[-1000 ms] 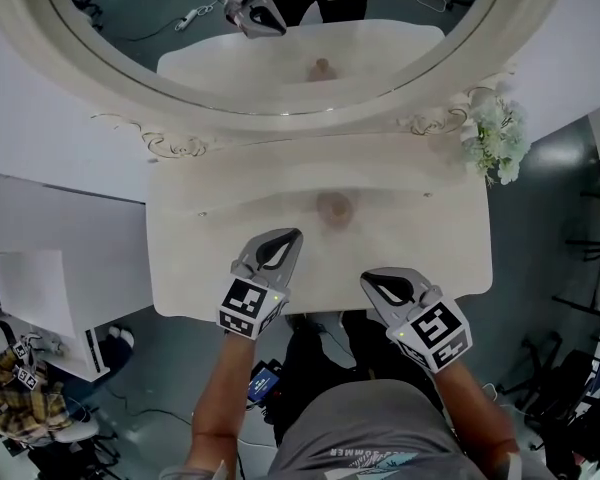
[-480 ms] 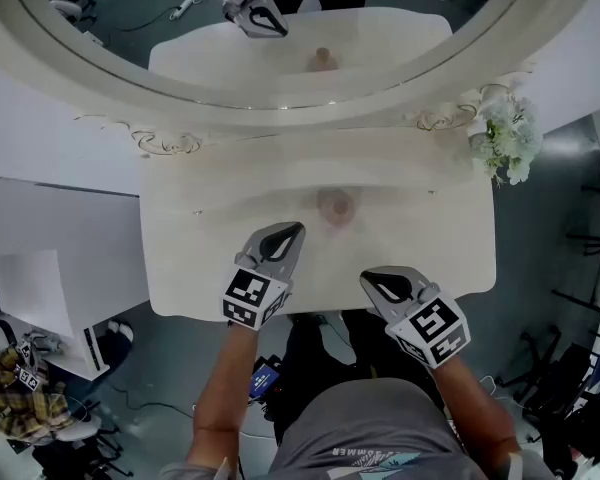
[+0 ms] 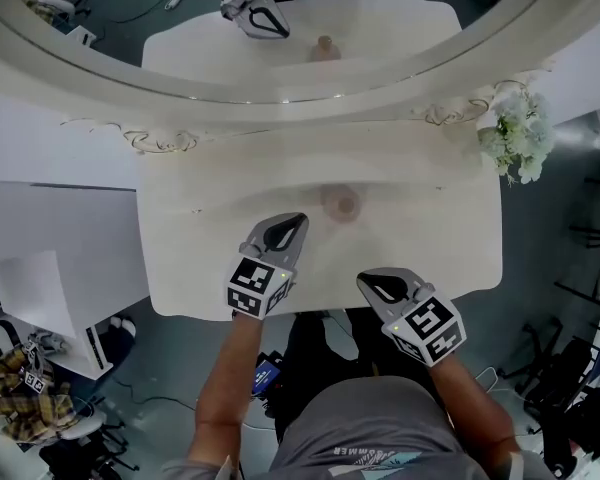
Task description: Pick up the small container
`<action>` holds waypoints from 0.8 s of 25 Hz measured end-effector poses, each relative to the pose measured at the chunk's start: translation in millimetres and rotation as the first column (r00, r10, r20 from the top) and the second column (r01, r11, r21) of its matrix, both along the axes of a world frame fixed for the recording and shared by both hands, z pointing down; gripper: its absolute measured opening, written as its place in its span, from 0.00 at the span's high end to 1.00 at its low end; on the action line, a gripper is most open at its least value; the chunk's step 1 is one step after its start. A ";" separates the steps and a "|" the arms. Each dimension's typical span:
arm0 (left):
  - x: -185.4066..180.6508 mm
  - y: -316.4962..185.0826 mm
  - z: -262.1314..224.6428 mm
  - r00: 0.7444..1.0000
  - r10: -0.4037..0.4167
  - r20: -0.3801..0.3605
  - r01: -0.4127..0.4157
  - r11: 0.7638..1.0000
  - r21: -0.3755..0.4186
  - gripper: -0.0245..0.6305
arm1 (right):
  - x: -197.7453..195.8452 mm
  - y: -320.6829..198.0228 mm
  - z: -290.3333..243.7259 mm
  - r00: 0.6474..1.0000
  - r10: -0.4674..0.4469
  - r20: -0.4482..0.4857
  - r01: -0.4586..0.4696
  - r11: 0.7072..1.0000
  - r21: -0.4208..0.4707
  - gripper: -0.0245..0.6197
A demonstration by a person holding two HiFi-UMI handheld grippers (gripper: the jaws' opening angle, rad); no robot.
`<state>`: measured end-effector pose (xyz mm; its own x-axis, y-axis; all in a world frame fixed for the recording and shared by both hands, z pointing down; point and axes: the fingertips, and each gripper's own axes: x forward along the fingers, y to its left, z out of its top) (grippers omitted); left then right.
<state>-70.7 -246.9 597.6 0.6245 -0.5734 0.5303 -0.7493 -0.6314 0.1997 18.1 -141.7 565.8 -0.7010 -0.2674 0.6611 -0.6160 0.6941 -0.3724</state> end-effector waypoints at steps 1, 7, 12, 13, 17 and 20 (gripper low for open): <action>-2.4 -2.4 0.7 1.000 -0.004 0.001 0.004 1.000 0.000 0.96 | 2.2 -2.9 1.1 1.000 0.007 -0.004 -0.007 1.000 0.000 0.96; -11.9 -12.9 2.7 1.000 -0.017 0.010 0.017 1.000 0.011 0.96 | 9.2 -15.9 3.4 0.999 0.048 -0.011 -0.048 0.999 0.009 0.96; -15.1 -17.3 3.8 0.999 -0.027 0.017 0.027 0.999 0.022 0.96 | 11.4 -16.3 4.2 0.998 0.060 -0.014 -0.060 0.998 0.009 0.96; -15.4 -18.0 4.0 0.999 -0.029 0.017 0.028 0.999 0.024 0.96 | 12.0 -15.6 5.0 0.998 0.060 -0.016 -0.060 0.998 0.008 0.96; -15.6 -21.0 6.8 0.999 -0.031 0.020 0.030 0.999 0.036 0.96 | 14.6 -13.1 8.9 0.998 0.063 -0.021 -0.063 0.998 0.003 0.96; -15.2 -23.5 9.5 0.999 -0.030 0.022 0.029 0.999 0.041 0.96 | 15.6 -11.2 10.4 0.998 0.064 -0.023 -0.064 0.998 0.000 0.96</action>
